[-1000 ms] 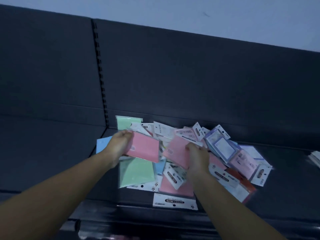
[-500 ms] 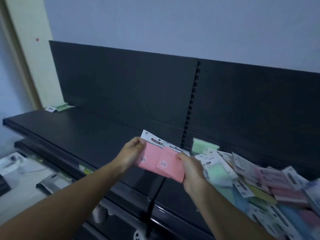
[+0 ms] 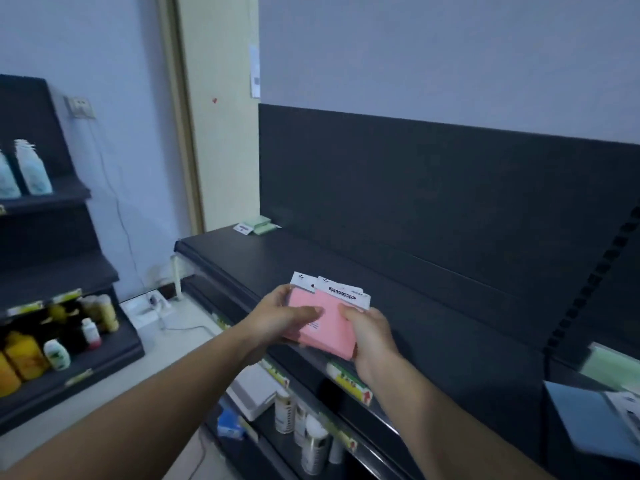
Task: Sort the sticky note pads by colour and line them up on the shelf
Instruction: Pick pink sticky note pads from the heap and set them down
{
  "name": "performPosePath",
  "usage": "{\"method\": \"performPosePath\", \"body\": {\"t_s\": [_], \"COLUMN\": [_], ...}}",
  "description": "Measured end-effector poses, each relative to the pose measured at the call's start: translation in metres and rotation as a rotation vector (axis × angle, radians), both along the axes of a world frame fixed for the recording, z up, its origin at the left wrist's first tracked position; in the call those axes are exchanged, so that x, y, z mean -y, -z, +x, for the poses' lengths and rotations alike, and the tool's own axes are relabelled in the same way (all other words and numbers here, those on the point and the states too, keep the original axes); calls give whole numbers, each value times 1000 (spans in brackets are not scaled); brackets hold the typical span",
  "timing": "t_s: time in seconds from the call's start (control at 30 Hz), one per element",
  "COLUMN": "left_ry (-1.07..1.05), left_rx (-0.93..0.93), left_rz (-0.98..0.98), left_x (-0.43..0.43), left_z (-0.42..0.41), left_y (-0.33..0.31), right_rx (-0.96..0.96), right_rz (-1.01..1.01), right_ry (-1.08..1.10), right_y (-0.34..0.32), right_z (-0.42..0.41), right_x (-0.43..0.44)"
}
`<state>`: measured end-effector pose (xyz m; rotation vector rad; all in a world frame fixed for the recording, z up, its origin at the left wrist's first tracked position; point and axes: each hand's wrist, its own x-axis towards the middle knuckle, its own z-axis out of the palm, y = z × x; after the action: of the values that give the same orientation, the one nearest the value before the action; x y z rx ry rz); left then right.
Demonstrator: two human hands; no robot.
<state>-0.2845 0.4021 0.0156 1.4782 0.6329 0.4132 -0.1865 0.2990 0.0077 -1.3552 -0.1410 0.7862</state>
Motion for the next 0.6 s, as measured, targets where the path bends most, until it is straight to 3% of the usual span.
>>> {"method": "performPosePath", "body": {"t_s": [0.37,0.6], "left_ry": [-31,-163], "left_rx": [9,-161], "left_rz": [-76,-36], "left_x": [-123,-214], "left_z": [1,58], "left_y": [35,50], "right_rx": [91,108], "right_rz": [-96,-178], "right_ry": [-54,-58], "right_y": [17,43], "right_z": [-1,59], "right_x": [-119,-206]}}
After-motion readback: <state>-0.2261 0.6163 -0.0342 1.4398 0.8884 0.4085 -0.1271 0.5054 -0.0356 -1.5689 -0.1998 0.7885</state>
